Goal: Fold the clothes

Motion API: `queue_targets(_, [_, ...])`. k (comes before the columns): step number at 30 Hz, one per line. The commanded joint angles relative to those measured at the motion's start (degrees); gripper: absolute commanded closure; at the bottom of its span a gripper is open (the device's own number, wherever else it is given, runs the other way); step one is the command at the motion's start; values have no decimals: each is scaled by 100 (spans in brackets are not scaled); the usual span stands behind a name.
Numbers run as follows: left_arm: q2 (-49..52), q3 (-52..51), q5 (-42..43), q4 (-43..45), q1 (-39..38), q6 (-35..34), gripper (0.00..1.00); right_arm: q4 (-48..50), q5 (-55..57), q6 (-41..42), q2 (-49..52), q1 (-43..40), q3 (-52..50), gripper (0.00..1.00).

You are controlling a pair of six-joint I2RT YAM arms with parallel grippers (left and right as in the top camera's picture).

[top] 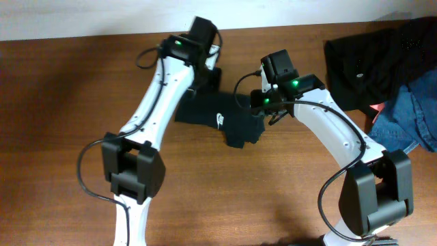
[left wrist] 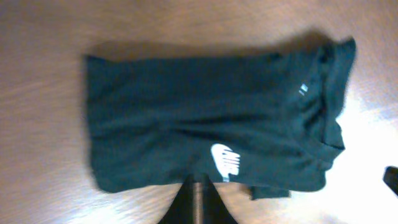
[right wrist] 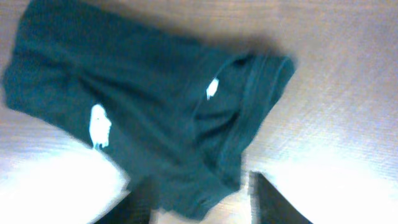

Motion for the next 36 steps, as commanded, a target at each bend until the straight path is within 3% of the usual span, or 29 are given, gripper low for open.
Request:
queue_targets(1, [450, -275, 413, 92, -208, -44, 99, -17, -774, 144, 92, -11, -122, 89])
queue_targets(2, [533, -306, 505, 131, -271, -44, 99, -11, -826, 146, 122, 7, -151, 96])
queue_targets(15, [1047, -330, 682, 444, -549, -44, 99, 800, -859, 212, 243, 409, -732, 96])
queue_targets(22, [1056, -330, 682, 437, -452, -42, 99, 739, -431, 166, 197, 321, -824, 96])
queue_targets(36, [1091, -330, 623, 437, -455, -42, 99, 103, -579, 186, -39, -1565, -1014, 96])
